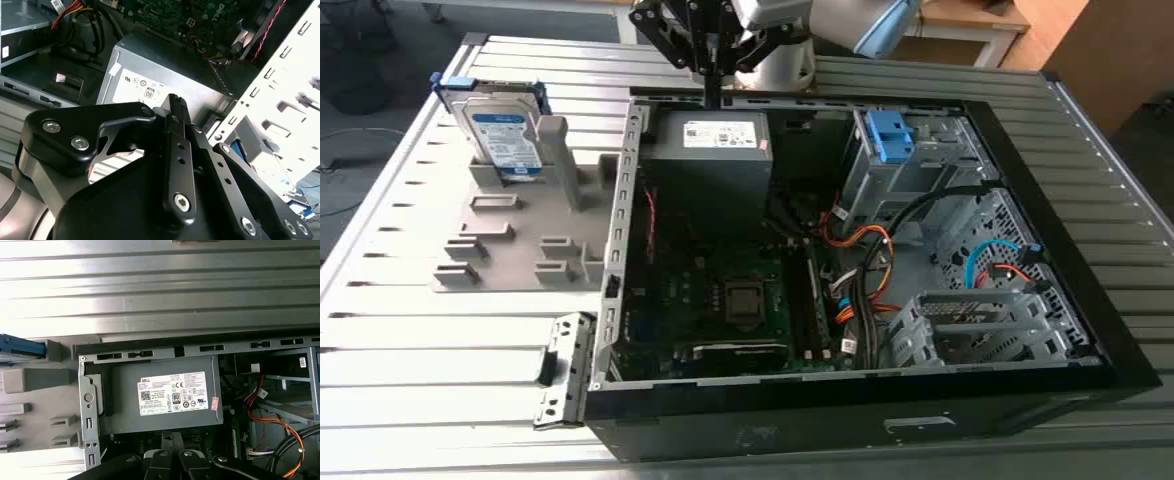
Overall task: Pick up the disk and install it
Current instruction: 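Reach for the disk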
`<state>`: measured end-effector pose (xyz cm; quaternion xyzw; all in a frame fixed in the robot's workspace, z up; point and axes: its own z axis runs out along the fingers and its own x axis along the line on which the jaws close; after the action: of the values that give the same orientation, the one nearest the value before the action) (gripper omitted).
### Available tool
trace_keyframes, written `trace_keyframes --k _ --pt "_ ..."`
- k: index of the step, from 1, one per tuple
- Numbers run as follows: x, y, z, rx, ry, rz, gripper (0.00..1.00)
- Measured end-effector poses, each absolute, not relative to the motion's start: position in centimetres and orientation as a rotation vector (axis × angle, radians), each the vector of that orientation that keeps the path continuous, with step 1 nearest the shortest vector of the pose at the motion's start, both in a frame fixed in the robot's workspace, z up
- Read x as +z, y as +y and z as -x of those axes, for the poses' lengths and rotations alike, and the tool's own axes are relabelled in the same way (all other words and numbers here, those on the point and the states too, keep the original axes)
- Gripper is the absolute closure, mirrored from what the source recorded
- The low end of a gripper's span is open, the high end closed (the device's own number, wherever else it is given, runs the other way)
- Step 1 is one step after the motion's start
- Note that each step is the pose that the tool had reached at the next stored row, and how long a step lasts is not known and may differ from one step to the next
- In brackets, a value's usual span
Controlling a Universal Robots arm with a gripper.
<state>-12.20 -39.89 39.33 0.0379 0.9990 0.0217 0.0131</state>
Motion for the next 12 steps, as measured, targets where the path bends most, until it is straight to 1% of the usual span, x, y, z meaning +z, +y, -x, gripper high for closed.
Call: trace_keyframes --k 12 --pt "39.33 -39.90 13.08 0.068 3.112 -0.118 0.89"
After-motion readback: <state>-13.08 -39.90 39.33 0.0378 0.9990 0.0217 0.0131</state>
